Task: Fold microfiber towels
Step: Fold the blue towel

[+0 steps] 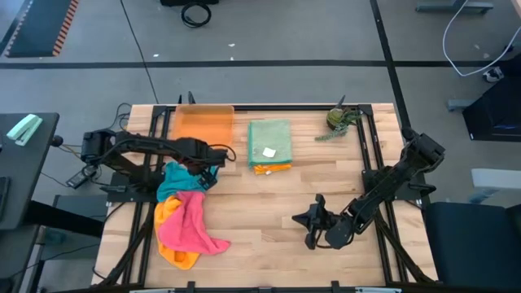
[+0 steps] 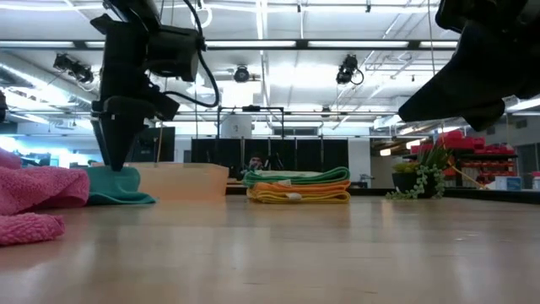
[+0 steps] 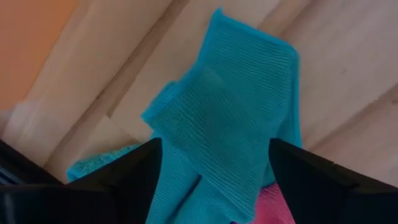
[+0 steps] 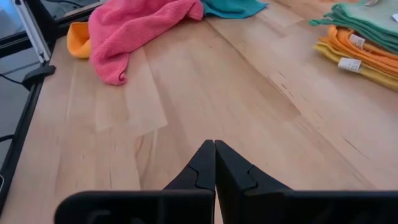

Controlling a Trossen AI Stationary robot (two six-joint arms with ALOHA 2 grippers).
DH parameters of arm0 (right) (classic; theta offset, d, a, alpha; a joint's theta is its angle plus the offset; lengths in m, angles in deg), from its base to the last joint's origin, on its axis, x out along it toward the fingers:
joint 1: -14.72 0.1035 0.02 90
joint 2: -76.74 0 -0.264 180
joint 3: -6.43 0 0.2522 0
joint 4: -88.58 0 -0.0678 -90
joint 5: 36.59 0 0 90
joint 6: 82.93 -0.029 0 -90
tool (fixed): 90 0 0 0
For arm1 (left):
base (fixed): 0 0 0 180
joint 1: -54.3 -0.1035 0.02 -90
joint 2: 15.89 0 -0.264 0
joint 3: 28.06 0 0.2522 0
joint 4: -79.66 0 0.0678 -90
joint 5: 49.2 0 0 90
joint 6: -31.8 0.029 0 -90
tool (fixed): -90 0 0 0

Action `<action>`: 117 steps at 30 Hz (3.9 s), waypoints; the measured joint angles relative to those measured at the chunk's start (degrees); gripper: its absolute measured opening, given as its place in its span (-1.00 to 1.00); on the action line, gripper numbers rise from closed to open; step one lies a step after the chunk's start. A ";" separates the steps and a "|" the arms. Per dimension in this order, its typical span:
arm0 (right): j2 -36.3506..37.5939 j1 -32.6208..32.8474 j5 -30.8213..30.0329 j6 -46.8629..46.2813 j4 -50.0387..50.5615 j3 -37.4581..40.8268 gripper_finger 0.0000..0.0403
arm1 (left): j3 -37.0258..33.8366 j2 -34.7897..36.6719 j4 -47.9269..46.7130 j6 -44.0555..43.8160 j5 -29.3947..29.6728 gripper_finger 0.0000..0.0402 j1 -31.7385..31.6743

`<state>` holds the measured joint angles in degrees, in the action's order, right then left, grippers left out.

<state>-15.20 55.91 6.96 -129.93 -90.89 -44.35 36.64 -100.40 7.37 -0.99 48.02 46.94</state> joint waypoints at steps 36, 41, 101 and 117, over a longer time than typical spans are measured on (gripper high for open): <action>22.39 0.80 5.74 7.86 17.81 0.02 -0.97 | 38.75 -0.74 25.20 27.15 2.54 -0.96 14.15; 31.76 2.89 11.24 1.82 24.86 0.02 -0.97 | 34.34 -1.53 29.81 27.65 2.17 -0.93 19.24; -2.43 -18.29 17.86 -12.64 17.86 0.26 -0.02 | 10.67 -16.76 42.94 31.75 5.58 0.09 23.27; -2.44 -18.24 18.76 -7.43 18.82 0.23 -0.10 | 17.37 -16.60 32.93 32.50 1.51 -0.92 25.65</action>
<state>-17.64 37.67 25.72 -137.36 -72.08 -44.12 54.01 -117.00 40.31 31.51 49.54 72.59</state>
